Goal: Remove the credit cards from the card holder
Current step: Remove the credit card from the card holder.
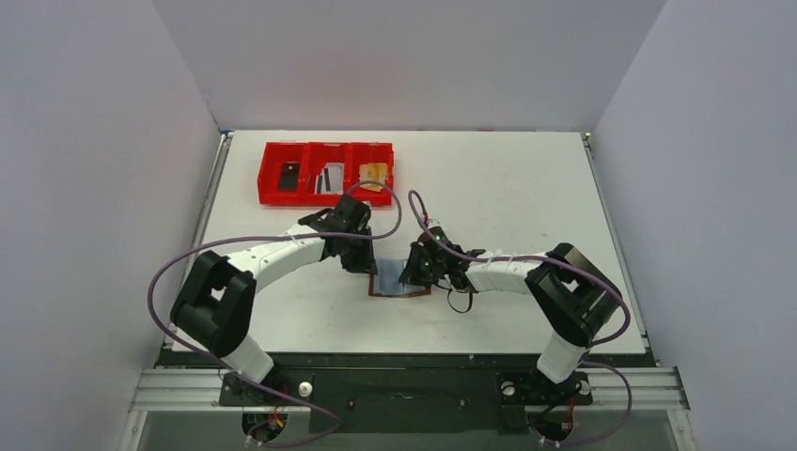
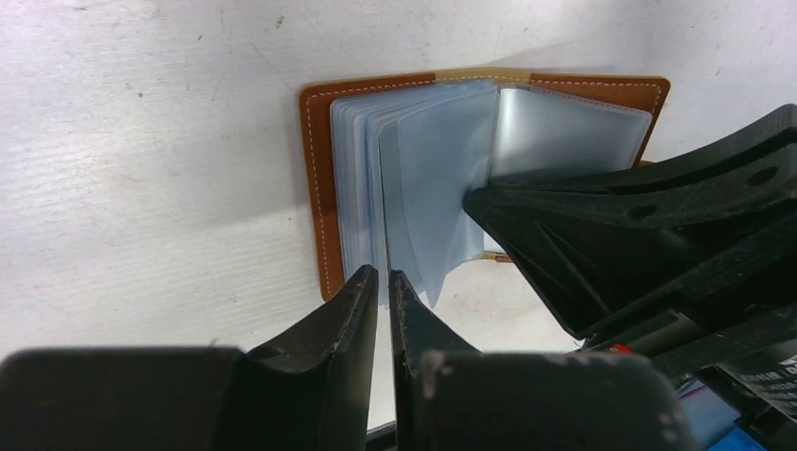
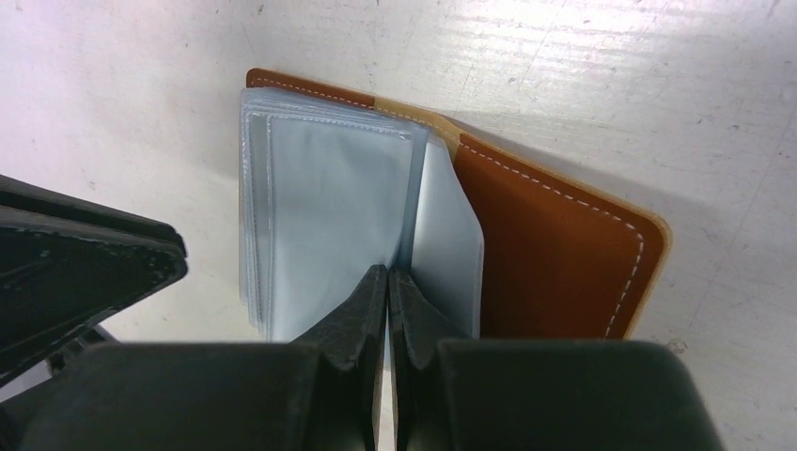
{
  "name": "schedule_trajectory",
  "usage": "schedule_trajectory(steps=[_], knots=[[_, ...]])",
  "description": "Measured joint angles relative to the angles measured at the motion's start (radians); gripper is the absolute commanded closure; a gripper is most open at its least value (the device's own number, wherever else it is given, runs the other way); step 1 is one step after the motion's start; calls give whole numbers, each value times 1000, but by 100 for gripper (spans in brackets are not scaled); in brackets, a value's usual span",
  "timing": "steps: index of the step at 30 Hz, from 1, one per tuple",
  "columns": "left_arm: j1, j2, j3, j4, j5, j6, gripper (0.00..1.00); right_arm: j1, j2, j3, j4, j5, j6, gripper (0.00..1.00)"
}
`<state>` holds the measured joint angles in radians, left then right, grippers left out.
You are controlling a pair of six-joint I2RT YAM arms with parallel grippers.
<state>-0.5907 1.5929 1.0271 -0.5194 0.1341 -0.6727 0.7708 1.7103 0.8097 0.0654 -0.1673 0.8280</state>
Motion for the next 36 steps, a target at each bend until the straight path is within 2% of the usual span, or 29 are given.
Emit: schedule_trajectory(steps=[6,27,31,36], knots=[[-18,44,0,16,5,-7,100,-13,1,-30,60,-37,23,100],[-66,114,0,70,11,-41,100,-24,3,-49,102,-61,29,100],[-69,116,0,78,20,-51,100,-24,0,-47,93,-59,28,85],[-71,117,0,90,31,-58,100,-24,-20,-38,43,-48,20,72]])
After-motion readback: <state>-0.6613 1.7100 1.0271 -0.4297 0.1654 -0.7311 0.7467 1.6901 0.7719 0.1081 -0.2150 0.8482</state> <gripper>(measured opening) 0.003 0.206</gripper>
